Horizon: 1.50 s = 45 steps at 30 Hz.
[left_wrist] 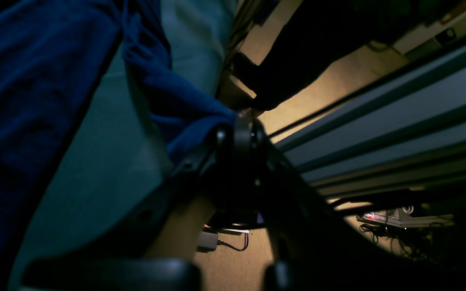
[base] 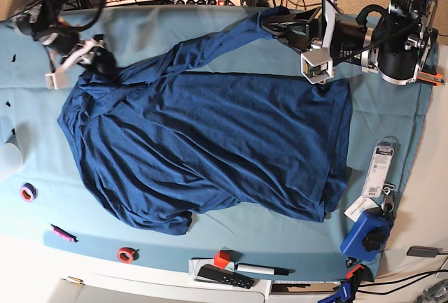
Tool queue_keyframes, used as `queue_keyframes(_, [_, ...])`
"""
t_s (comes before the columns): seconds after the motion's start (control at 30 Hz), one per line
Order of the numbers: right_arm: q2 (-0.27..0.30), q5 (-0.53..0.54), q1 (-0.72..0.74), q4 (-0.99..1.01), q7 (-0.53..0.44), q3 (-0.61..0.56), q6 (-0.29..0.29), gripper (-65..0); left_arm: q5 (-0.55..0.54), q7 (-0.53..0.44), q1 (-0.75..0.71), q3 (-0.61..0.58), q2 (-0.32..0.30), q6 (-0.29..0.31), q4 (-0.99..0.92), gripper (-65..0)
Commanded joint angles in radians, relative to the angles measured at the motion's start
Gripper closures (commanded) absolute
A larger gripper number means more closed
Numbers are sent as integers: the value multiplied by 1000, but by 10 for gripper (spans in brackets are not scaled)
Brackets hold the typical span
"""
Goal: Layout the t-shirt on the table in an organized manner, then fold the t-shirt properly
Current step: 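Grasp the shirt edge with the right gripper and pull it outward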
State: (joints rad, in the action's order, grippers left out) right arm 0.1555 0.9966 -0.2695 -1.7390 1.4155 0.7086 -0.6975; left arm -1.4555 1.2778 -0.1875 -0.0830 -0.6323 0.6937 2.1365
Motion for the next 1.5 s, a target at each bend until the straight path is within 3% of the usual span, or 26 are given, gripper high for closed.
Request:
queue_keyframes(0.0, [8,19,-1,-15,-19,-18,-1,-313,-28,-22,8,8,-10,4,16,0])
queue_keyframes(0.1, [-7,-88,-2,-15,-36,-101,-1,-313,-28,-22,8,8,-10,4,16,0])
queue_keyframes(0.17, [-15,-206,-2,-15,-140,-161,-1,-313,-28,-22,8,8,-10,4,16,0])
queue_keyframes(0.27, [-14,-341,-1,-14,-253,-249,122,-312,-28,-22,8,8,-10,4,16,0])
queue_keyframes(0.37, [-14,-445,7,-14,-281,-313,204,-309,-25,-22,8,8,-10,4,16,0])
queue_keyframes(0.4, [-14,-469,10,-14,-284,-328,219,-280,-22,-22,8,8,-10,4,16,0])
queue_keyframes(0.43, [-14,-488,13,-14,-279,-341,224,-208,-17,-23,8,8,-10,4,16,0])
queue_keyframes(0.5, [-14,-492,18,-14,-250,-355,224,-22,-13,-23,8,8,-10,4,16,0])
queue_keyframes(0.53, [-14,-492,21,-15,-232,-356,224,0,-13,-23,8,8,-10,4,16,0])
queue_keyframes(0.8, [-8,-519,9,-125,-19,-286,223,0,5,-22,11,8,-11,4,16,0])
queue_keyframes(1.1, [-9,-519,-115,-328,-19,-209,220,0,6,-22,64,8,-11,4,16,0])
queue_keyframes(1.47, [-9,-518,-250,-369,-19,-208,220,0,62,-23,74,8,-11,4,16,0])
